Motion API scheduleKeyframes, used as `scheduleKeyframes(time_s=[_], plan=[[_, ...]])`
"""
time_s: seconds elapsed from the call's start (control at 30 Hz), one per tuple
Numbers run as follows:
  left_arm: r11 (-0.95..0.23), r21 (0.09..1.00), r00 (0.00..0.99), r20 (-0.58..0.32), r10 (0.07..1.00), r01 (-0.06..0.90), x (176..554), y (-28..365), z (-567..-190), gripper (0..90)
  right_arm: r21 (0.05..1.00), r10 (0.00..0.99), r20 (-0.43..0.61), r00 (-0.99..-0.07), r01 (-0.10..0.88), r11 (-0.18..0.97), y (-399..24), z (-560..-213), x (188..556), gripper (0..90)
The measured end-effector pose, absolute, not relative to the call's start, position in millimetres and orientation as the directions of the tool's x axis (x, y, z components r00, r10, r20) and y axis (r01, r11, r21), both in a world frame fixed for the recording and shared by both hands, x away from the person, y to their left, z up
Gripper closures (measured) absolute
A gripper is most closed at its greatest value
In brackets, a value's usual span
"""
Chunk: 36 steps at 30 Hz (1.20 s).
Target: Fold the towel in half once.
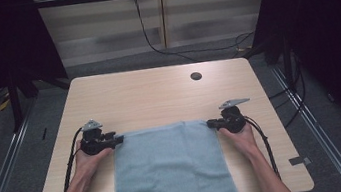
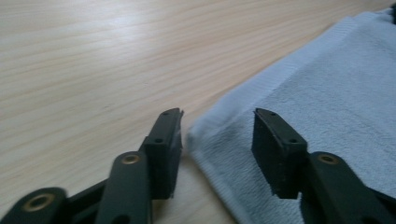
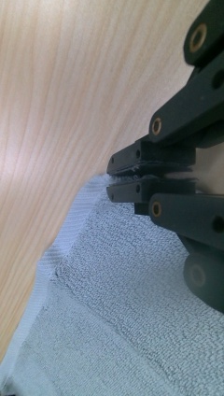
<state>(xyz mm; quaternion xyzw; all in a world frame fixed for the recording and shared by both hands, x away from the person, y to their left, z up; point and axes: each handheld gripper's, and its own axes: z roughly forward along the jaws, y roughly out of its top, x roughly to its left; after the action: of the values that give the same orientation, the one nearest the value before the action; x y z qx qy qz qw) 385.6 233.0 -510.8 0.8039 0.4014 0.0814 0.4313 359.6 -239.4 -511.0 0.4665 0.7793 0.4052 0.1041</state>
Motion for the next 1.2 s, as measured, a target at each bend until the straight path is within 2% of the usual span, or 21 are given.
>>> scheduleKeyframes(time_s=[0.1,0.2,0.37,0.53,0.77,1.2], plan=[[-0.300,0.746,0.665,-0.245,0.705,0.594,386,235,-511,75.8,0.726,0.800,0.245,-0.548,0.650,0.224,-239,-512,359,86.6],[-0.293,0.735,0.665,-0.275,0.694,0.611,386,236,-512,83.9,0.730,0.789,0.242,-0.565,0.641,0.235,-235,-510,358,87.1],[-0.269,0.756,0.671,-0.286,0.684,0.597,384,240,-504,85.5,0.748,0.779,0.254,-0.574,0.627,0.218,-235,-501,356,87.3],[-0.240,0.788,0.688,-0.293,0.664,0.567,379,245,-490,85.9,0.792,0.768,0.280,-0.576,0.591,0.155,-241,-480,353,87.4],[-0.214,0.793,0.676,-0.305,0.671,0.570,378,250,-479,86.2,0.823,0.756,0.267,-0.598,0.549,0.144,-245,-454,352,87.5],[-0.185,0.868,0.734,-0.255,0.630,0.460,383,245,-412,86.7,0.873,0.745,0.231,-0.625,0.472,0.126,-246,-403,357,87.8]])
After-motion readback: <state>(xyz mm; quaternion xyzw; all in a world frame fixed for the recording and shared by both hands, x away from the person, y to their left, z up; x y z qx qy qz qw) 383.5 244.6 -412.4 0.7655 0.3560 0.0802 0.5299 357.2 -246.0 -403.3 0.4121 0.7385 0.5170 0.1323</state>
